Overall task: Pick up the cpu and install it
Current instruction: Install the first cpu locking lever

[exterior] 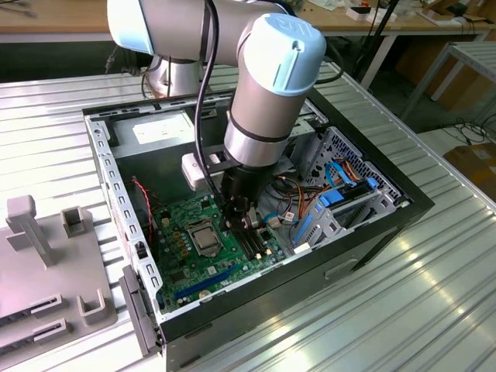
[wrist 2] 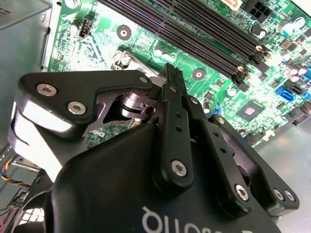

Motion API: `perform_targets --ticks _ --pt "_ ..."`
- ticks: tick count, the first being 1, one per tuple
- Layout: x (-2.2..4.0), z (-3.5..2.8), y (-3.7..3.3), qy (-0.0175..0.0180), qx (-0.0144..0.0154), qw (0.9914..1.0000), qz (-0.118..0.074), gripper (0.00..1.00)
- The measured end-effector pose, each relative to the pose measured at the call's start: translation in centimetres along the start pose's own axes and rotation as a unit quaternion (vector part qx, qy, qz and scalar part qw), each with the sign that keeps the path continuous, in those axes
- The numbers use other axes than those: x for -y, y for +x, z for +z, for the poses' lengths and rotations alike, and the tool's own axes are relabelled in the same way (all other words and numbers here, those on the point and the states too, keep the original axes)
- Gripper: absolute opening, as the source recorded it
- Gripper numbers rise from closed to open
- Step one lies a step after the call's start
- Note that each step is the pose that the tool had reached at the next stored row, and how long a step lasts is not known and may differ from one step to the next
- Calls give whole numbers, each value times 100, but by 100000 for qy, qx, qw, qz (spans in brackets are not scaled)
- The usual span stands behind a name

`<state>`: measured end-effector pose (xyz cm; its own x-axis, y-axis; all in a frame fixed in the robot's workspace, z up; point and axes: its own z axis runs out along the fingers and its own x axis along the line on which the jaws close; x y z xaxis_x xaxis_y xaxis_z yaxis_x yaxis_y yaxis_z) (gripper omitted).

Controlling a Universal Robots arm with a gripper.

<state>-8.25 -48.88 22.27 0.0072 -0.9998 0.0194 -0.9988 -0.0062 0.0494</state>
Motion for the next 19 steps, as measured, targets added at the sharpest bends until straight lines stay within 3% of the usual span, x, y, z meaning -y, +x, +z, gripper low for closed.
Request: perform_targets --ticks 10,19 --pt "1 42 23 12 -245 99999 -276 11" --pt "2 56 69 7 -813 99995 -565 11"
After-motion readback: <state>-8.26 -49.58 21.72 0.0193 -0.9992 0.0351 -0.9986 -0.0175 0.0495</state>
